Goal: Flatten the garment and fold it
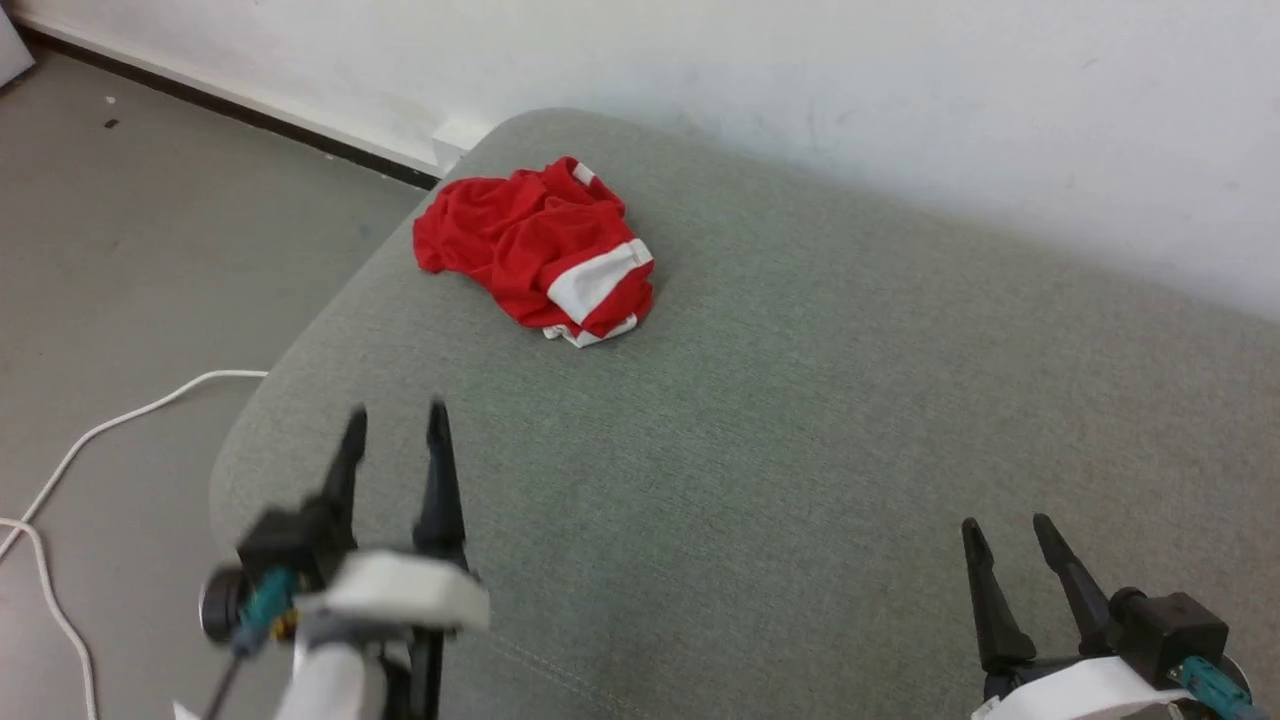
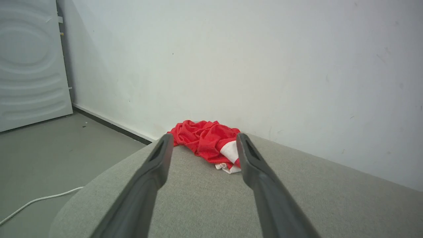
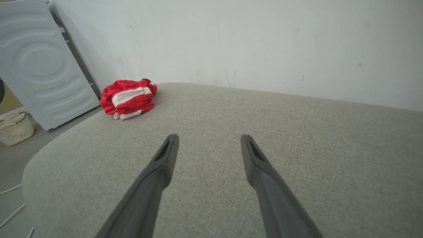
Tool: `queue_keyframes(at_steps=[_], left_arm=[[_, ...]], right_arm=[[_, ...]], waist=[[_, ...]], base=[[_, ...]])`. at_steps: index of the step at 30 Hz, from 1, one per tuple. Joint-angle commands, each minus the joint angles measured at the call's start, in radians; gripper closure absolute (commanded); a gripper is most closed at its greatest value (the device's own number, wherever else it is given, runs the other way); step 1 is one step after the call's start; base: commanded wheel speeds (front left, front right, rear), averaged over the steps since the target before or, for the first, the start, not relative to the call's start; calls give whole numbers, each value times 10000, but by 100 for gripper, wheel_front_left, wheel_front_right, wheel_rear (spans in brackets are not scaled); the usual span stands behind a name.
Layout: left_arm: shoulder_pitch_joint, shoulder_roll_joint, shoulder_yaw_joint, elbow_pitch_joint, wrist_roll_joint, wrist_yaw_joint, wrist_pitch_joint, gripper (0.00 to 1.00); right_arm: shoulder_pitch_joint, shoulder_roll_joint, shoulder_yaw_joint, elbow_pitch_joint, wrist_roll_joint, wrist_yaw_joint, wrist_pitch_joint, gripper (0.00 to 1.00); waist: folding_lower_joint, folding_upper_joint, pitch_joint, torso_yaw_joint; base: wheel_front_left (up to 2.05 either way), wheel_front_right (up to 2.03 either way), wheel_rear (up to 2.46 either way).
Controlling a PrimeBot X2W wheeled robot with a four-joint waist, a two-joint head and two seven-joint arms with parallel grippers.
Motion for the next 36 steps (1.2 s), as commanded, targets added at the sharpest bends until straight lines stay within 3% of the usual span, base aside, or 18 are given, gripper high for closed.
queue_keyframes(at_steps=[1, 6, 11, 18, 23, 32, 36], left_arm=[[-530, 59, 106, 162, -137, -114, -47, 0], [-2775, 571, 732, 1273, -950, -716, 303, 0], [-4843, 1253, 1282, 2416, -1812, -1023, 1937, 0], [-6549, 2227, 1912, 3708, -2783, -715, 5141, 0], [-7149, 2573, 2065, 3937, -3276, -515, 6821, 0], [-7424, 3038, 1772, 4483, -3226, -301, 8247, 0], [-7292, 2950, 1623, 4817, -3239, -185, 8634, 0]], right_arm=[[-130, 26, -6, -21, -101, -21, -55, 0], [-457, 26, -61, -72, -439, -21, -50, 0], [-780, 26, -343, -347, -832, -21, 93, 0], [-1120, 26, -782, -954, -1193, -21, 342, 0], [-1175, 26, -1152, -1337, -1296, -21, 445, 0], [-1362, 26, -1388, -1794, -1392, -21, 504, 0], [-1404, 26, -1424, -1906, -1445, -21, 561, 0]], waist=[[0, -1, 249, -229], [0, -1, 980, -945], [0, -1, 1931, -1744], [0, -1, 3382, -2798], [0, -1, 4290, -3087], [0, -1, 5184, -3170], [0, -1, 5352, -3091]], base=[[0, 0, 0], [0, 0, 0], [0, 0, 0], [0, 0, 0], [0, 0, 0], [0, 0, 0], [0, 0, 0]])
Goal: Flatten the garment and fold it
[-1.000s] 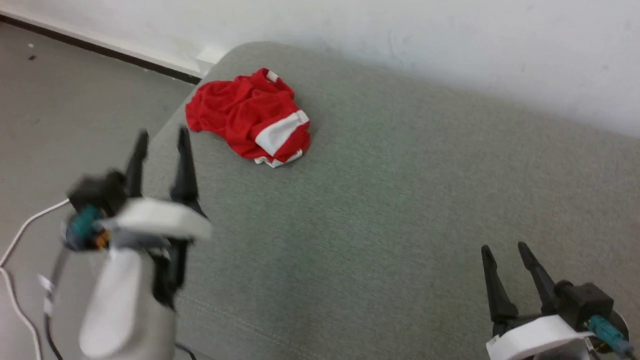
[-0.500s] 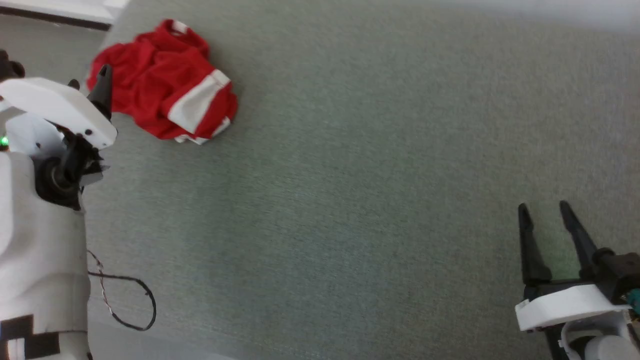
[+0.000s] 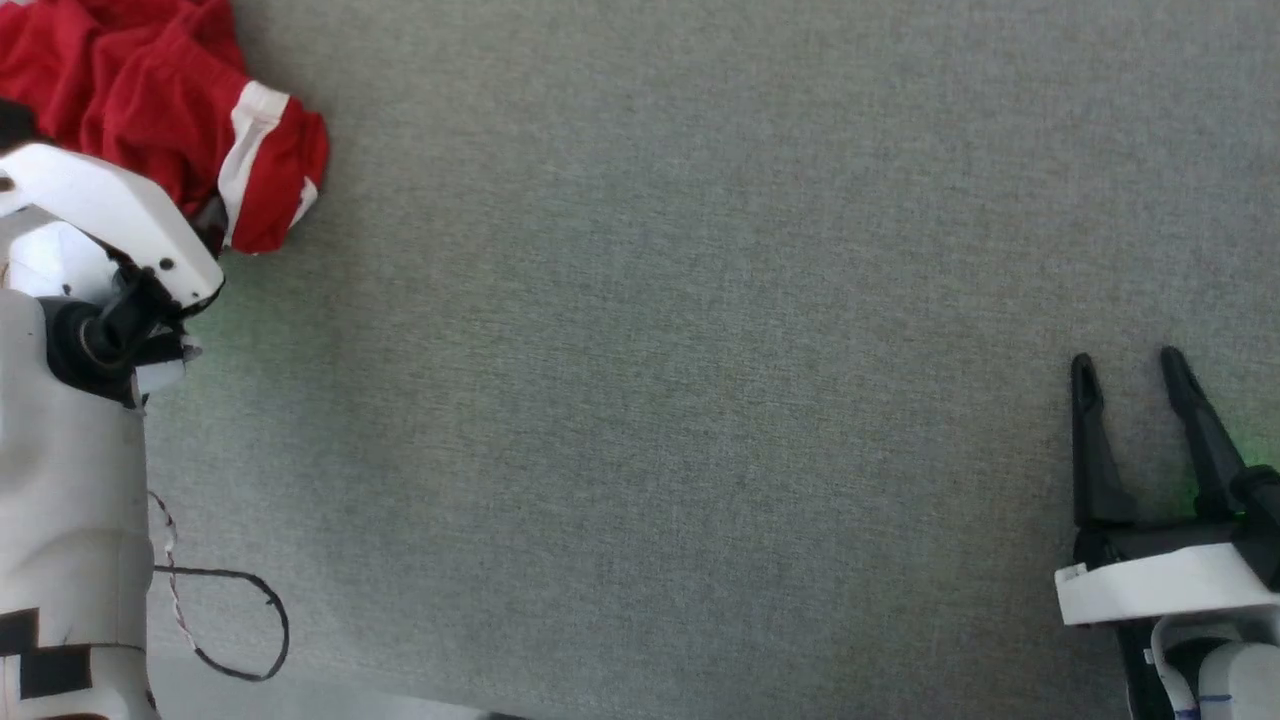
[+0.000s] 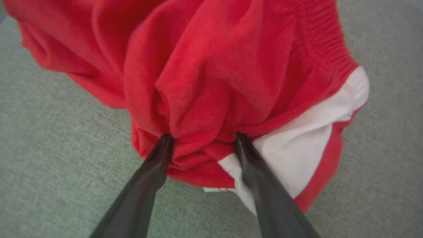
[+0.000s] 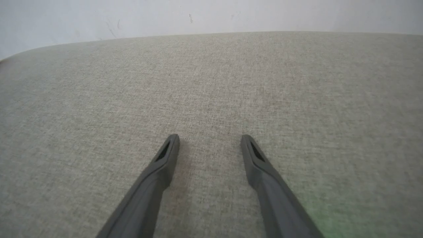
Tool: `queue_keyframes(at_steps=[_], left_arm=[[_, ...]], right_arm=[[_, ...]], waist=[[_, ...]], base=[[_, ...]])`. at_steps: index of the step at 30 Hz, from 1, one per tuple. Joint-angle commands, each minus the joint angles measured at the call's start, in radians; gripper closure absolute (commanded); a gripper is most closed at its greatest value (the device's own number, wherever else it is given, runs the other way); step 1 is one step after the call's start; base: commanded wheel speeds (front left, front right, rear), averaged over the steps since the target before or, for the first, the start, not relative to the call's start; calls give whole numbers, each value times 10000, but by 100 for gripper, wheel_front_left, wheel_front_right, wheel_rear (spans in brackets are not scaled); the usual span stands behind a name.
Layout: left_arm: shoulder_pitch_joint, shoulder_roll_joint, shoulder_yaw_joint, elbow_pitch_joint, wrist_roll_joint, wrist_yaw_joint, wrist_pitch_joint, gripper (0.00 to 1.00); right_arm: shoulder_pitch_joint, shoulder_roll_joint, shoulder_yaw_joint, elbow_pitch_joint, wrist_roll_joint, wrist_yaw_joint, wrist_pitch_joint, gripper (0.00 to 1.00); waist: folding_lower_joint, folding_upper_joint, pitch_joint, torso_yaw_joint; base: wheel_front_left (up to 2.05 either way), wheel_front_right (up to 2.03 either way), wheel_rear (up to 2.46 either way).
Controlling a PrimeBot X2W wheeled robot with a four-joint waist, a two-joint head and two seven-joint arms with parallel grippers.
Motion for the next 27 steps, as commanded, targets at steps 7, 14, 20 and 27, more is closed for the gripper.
queue_keyframes(at_steps=[7, 14, 20, 27], left_arm=[[129, -122, 125, 168, -212, -82, -495, 100], [-312, 278, 418, -94, 153, -313, -2944, 100], [-1353, 553, 143, -829, 521, -804, -4228, 100], [-2580, -14, -779, -1877, 525, -1362, -4229, 100]], right_arm=[[-67, -3, -25, 150, -97, -25, 121, 0], [-56, -3, 236, 618, 119, -25, -4, 0], [-17, -3, 565, 1352, 552, -25, -235, 0], [-4, -3, 915, 2112, 1097, -25, -446, 0]], waist=[[-1, 0, 93, -3], [-1, 0, -932, -47], [-1, 0, -2208, -361], [-1, 0, -3363, -959]], base=[[0, 0, 0], [0, 0, 0], [0, 0, 0], [0, 0, 0]])
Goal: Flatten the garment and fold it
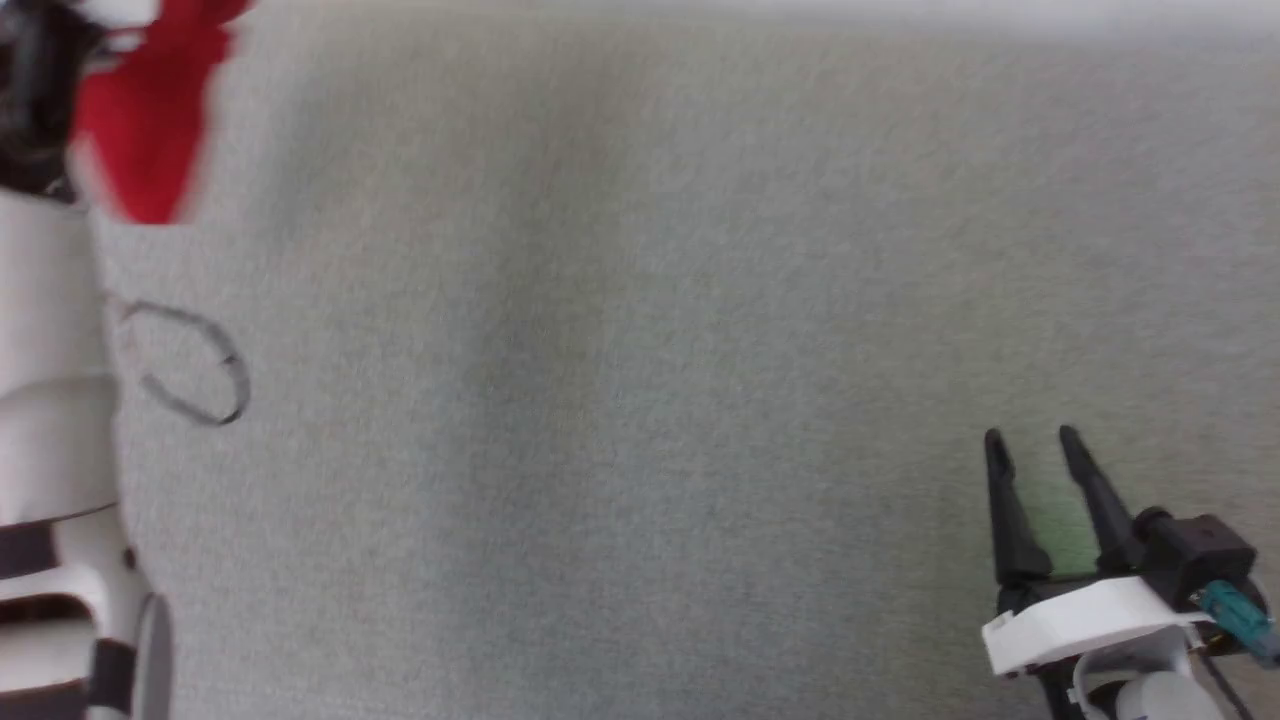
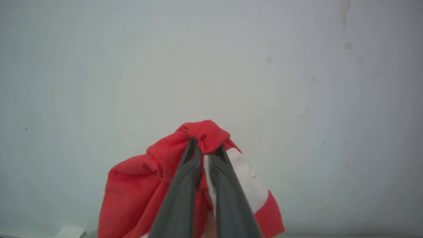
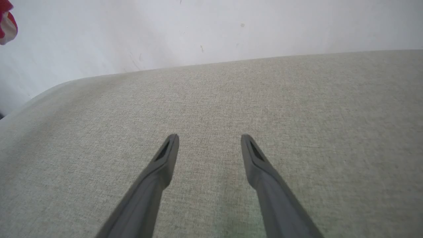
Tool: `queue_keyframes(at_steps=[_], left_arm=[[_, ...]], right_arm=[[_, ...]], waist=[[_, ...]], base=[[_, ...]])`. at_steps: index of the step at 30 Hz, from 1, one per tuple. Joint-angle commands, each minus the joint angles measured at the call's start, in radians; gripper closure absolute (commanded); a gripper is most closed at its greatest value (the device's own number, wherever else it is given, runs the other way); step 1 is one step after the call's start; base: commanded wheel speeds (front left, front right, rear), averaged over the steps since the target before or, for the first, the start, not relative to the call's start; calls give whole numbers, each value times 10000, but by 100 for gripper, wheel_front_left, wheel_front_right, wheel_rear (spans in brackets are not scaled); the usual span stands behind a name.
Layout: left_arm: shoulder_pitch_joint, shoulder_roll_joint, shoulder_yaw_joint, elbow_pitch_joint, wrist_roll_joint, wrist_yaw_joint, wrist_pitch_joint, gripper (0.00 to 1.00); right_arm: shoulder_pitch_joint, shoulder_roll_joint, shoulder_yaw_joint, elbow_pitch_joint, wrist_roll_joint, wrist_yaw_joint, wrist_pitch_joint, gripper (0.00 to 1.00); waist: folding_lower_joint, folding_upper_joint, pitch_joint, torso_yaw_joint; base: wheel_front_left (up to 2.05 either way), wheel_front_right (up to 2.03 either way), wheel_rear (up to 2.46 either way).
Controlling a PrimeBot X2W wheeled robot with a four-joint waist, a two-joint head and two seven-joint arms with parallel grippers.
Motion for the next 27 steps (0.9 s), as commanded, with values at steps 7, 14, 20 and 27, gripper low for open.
queue_keyframes(at_steps=[7, 14, 20, 27], left_arm=[[167, -1372, -1272, -535, -434, -290, 634, 100], [2501, -2722, -3340, 217, -996, -459, 982, 100], [4424, -2986, -4793, 1123, -1803, -492, 1488, 100], [6199, -3030, -6443, 1872, -2682, -164, 2150, 100]], right_arm=[[91, -6, 33, 430, 315, -19, -124, 0], [256, -6, -159, 418, 407, -19, -133, 0], [343, -6, -73, 468, 473, -19, -134, 0], [420, -6, 34, 421, 770, -19, -134, 0]], waist=[[1, 0, -1549, -1236], [1, 0, -1675, -1634], [1, 0, -1734, -1842], [1, 0, -1844, -1847]], base=[[0, 0, 0], [0, 0, 0], [0, 0, 0], [0, 0, 0]])
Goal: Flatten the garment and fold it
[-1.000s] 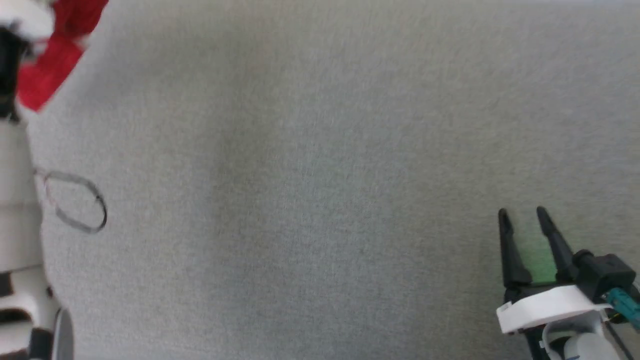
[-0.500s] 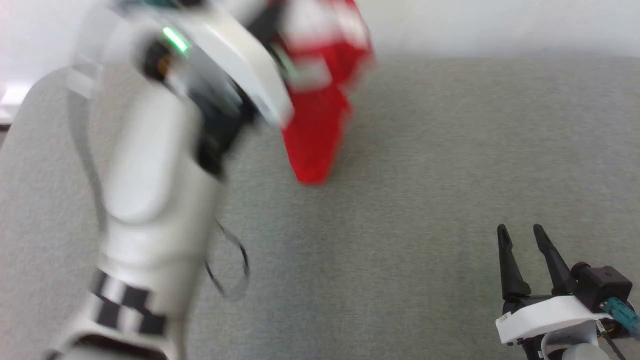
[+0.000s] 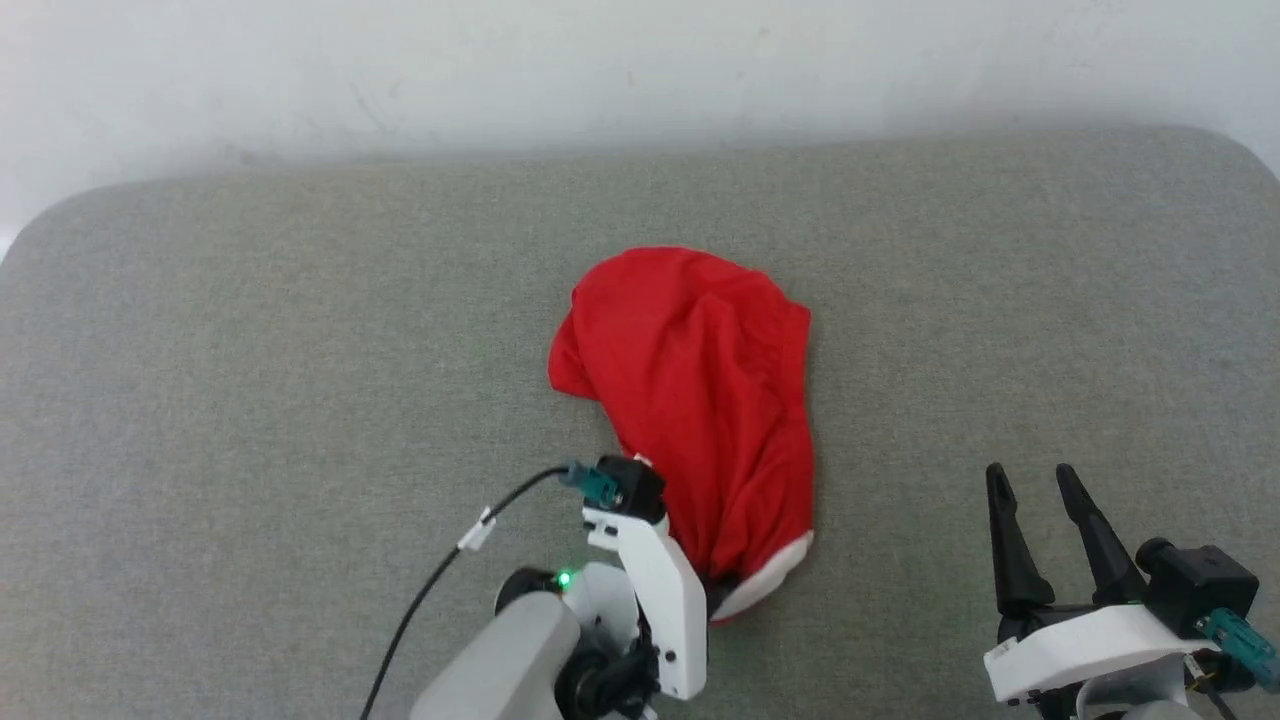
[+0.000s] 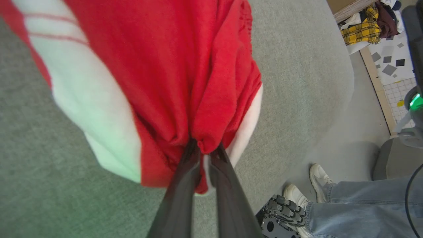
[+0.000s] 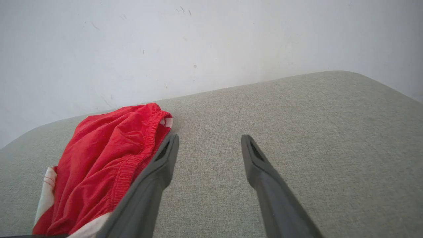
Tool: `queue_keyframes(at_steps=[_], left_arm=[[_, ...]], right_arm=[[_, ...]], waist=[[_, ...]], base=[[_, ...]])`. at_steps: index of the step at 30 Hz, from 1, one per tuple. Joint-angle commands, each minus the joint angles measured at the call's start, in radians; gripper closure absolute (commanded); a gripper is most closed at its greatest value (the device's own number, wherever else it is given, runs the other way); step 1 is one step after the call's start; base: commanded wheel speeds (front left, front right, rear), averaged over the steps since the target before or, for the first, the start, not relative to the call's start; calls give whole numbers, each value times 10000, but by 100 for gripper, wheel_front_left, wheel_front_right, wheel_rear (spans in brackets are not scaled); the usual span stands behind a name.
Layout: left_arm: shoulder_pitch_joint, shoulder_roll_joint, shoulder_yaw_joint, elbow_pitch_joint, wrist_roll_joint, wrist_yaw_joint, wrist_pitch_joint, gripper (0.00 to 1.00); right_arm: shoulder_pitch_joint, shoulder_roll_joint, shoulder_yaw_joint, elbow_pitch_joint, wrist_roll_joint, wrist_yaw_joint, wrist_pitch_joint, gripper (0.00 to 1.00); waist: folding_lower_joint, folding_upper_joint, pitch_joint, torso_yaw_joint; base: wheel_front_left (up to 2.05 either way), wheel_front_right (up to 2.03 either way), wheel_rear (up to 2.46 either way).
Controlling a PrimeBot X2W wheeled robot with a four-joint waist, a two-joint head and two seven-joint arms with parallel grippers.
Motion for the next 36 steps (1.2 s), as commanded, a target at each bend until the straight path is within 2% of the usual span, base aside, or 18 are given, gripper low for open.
queue_keyframes(at_steps=[1, 2, 7, 12, 16, 20, 24, 28, 31, 36], left_arm=[[134, 3, -99, -38, -204, 151, 10, 32], [162, 2, -141, -121, -334, 307, -85, 0], [1, 1, 454, -1071, -1198, 925, -994, 0], [-163, 237, 1744, -2229, -1552, 1409, -2225, 0], [72, 1118, 2389, -2916, -506, 1967, -4008, 0], [861, 1716, 2940, -3281, 236, 2267, -5847, 0], [1847, 2029, 3390, -3624, 1223, 2672, -6533, 0], [2903, 1711, 4135, -4524, 2256, 2816, -6579, 0], [3700, 1183, 4638, -5064, 2875, 2682, -6582, 0], [4468, 467, 4918, -5410, 3719, 2306, -6584, 0]], right_arm=[[89, -3, 1, -33, 58, -19, -54, 0], [101, -3, -11, -39, 63, -19, -54, 0], [254, -3, -91, -13, 73, -19, -54, 0], [430, -3, -27, 54, 128, -19, -54, 0], [471, -3, -23, 130, 202, -19, -54, 0], [485, -3, 68, 178, 244, -19, -55, 0], [449, -3, 42, 319, 237, -19, -55, 0], [298, -3, 52, 667, 170, -19, 16, 0], [39, -3, -34, 921, 166, -19, 313, 0], [-642, -3, -125, 1288, 126, -19, 1217, 0]], waist=[[1, -1, -49, 71], [1, -1, -80, 130], [1, -1, -370, 495], [1, -1, -670, 770], [1, -1, -863, 890], [1, -1, -969, 942], [1, -1, -1038, 947], [1, -1, -1020, 900], [1, -1, -968, 859], [1, -1, -812, 916]], base=[[0, 0, 0], [0, 0, 0], [0, 0, 0], [0, 0, 0], [0, 0, 0], [0, 0, 0], [0, 0, 0], [0, 0, 0], [0, 0, 0], [0, 0, 0]])
